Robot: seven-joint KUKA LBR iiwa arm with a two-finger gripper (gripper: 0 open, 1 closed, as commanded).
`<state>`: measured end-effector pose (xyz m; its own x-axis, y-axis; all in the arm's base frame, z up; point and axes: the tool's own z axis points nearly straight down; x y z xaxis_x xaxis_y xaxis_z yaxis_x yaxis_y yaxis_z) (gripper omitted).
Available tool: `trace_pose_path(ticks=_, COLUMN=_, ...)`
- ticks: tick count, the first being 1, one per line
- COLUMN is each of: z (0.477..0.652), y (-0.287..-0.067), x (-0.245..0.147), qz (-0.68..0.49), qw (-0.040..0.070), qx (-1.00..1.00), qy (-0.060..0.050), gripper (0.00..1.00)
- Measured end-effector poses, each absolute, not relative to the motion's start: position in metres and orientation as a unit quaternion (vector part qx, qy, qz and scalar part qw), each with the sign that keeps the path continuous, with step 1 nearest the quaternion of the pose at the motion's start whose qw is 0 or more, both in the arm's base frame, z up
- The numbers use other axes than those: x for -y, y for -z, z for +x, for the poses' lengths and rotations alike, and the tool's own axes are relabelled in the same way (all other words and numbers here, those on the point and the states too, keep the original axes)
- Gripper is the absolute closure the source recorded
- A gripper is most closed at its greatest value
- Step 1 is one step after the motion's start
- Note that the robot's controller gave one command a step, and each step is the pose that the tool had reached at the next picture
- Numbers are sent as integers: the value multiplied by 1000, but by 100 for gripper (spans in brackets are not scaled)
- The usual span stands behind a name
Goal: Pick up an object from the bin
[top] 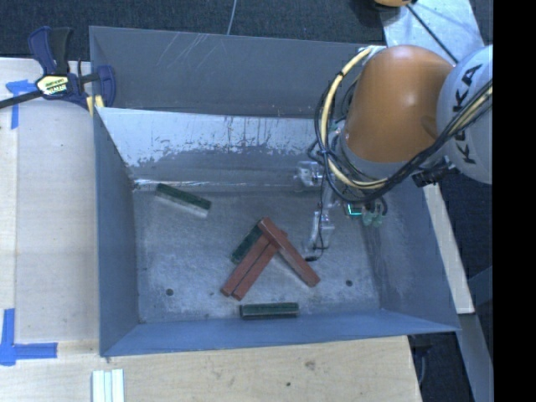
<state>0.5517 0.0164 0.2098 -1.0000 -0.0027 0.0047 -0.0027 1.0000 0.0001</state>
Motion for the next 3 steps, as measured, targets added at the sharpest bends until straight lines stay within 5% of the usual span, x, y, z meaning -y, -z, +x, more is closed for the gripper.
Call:
trace_pose_path(ticks=2, z=569, y=-210, x=-3, qz=44, qw=-2, qx=999, qy=1, gripper=0)
trace_pose_path(ticks=3, z=566, y=-161, x=-9, qz=94, qw=-5, qx=996, qy=-2, gripper=0)
